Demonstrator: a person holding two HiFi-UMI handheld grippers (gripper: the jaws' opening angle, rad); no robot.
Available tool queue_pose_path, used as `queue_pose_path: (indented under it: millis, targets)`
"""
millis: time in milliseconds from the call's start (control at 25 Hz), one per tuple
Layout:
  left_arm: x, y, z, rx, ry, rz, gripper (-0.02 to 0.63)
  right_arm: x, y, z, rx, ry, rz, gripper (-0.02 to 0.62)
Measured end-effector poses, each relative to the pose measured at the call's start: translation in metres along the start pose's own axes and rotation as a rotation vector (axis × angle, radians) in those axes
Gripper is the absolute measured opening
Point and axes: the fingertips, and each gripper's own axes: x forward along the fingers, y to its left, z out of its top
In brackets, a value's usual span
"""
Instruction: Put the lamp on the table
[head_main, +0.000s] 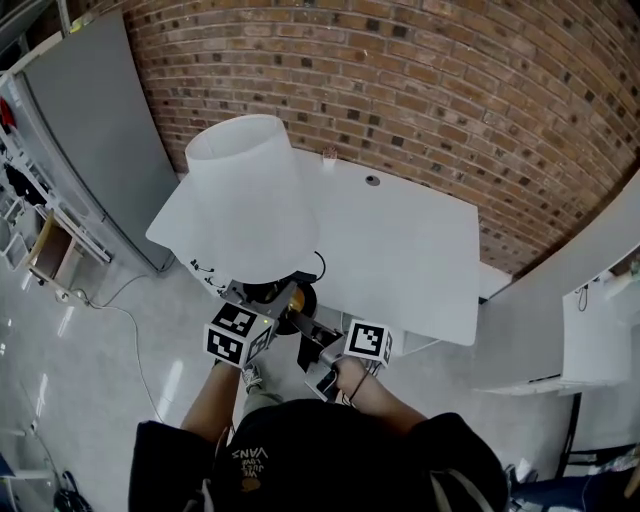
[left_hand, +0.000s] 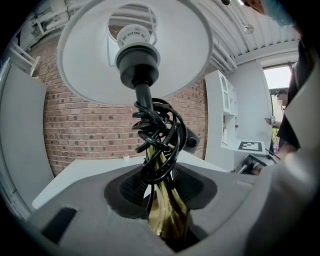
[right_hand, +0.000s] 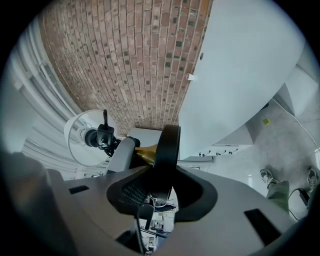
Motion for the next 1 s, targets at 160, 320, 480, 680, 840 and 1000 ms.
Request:
queue_pose_path:
  millis: [160,320,480,680,840,1000]
  targets:
    - [0.006,0.042,0.008,0.018,-0.003,-0.032,0.158,0.043,0.008,0.012,-0.007,-0.034,-0.001,0.115]
    - [0.012,0.086,0.012,0.035,0.003,-0.081,0.16,0.087,0.014,0.021,0.002,-0.083,-0.003,0.115]
    - [0.016,0.132,0.016,0.049,0.006,-0.122,0.16,0.134,0.02,0.029,0.013,-0.125,-0.01,0.115]
    - [0.02,0.181,0.013,0.065,0.015,-0.178,0.158,0.185,0.021,0.035,0.025,-0.182,-0.016,0.115]
    - [0.024,0.214,0.01,0.082,0.027,-0.219,0.158,0.219,0.019,0.038,0.039,-0.229,-0.023,0.115]
    - [0.028,0.237,0.009,0.083,0.028,-0.251,0.155,0.244,0.018,0.044,0.044,-0.269,-0.017,0.115]
